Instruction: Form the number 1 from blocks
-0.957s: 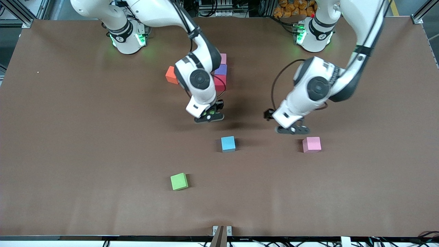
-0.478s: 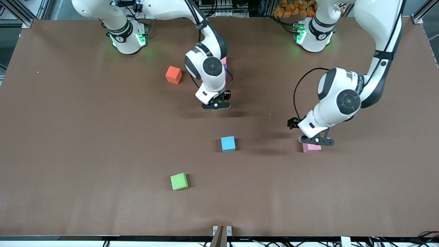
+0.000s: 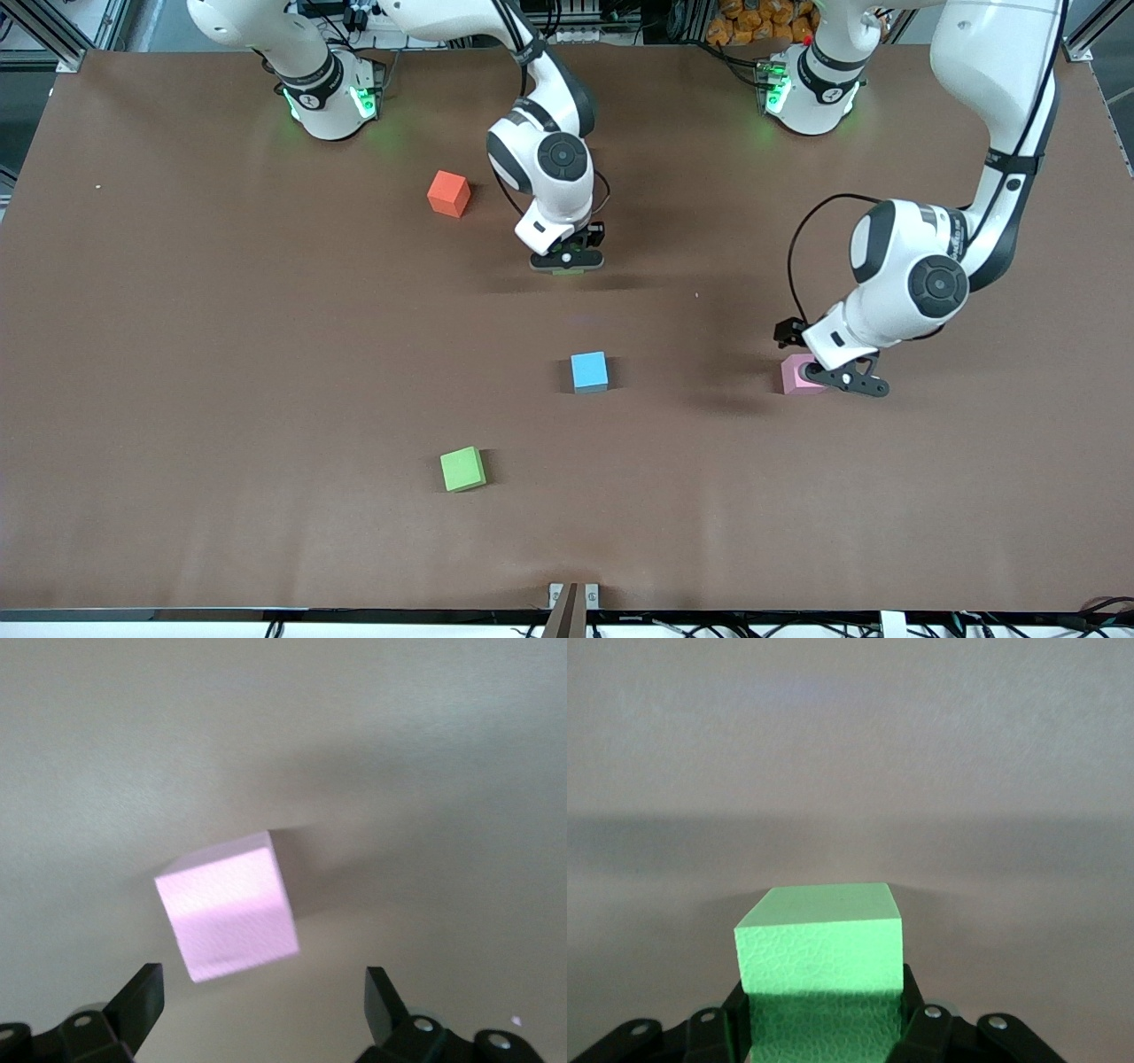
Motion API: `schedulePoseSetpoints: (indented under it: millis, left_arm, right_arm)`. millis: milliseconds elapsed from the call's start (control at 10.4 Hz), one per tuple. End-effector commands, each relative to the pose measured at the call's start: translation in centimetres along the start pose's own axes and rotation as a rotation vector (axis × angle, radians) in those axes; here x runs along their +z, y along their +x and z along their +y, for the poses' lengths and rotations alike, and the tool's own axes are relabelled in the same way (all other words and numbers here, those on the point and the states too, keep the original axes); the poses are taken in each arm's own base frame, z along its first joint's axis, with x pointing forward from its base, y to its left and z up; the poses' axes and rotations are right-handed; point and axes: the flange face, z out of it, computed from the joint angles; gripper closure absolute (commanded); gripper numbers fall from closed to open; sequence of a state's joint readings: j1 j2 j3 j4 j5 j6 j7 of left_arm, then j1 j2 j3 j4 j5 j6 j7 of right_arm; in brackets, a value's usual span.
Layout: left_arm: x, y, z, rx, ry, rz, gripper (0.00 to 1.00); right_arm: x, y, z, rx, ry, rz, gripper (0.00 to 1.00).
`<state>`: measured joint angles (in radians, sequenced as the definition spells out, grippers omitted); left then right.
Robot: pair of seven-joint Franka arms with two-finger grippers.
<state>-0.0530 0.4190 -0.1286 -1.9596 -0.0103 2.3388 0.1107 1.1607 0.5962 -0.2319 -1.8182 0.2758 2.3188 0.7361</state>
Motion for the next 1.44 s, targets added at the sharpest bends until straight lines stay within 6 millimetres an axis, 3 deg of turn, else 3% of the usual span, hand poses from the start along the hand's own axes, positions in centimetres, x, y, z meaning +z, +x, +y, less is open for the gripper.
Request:
schedulePoseSetpoints:
  millis: [0,478,574,670,766,861,1053,1244,1340]
  left_arm:
    - [0.7,1.6,-1.8,0.041,0.015,0.022,0.00]
    - [2.8,2.9,-1.7,-0.070,-0.039,0.056,0.00]
    - [2.8,3.0,-1.5,-0.114,-0.042,0.060,0.00]
    - [3.0,3.0,-1.6,-0.137,-0.044,0.064,0.00]
    - [3.2,3.0,-1.6,-0.139,-0.043,0.073,0.00]
    - [3.4,2.9,-1.7,-0.139,-0.041,0.078,0.11]
    - [4.2,2.4,-1.5,-0.114,-0.031,0.083,0.42]
    - [4.8,1.9,-1.0,-0.100,-0.028,0.067,0.83]
    - [4.8,1.8,0.2,-0.086,-0.028,0.063,1.00]
  right_arm:
    - [-0.2,-2.7,0.5,0.016,-0.005,-0.022,1.00]
    - [-0.5,-2.9,0.5,0.040,0.005,-0.016,0.99]
    - [-0.5,-3.0,0.5,0.040,0.002,-0.018,0.69]
    - [-0.6,-2.9,0.6,0.045,-0.002,-0.022,0.01]
    - [-0.8,-2.8,0.6,0.046,0.001,-0.020,0.00]
    - [-1.5,-2.6,0.7,0.049,0.012,-0.014,0.00]
    - [-4.3,-0.8,1.7,0.078,0.052,0.005,0.00]
    - [-7.4,3.4,5.0,0.107,0.071,0.029,0.00]
    - [-8.4,5.7,7.4,0.089,0.058,0.030,0.00]
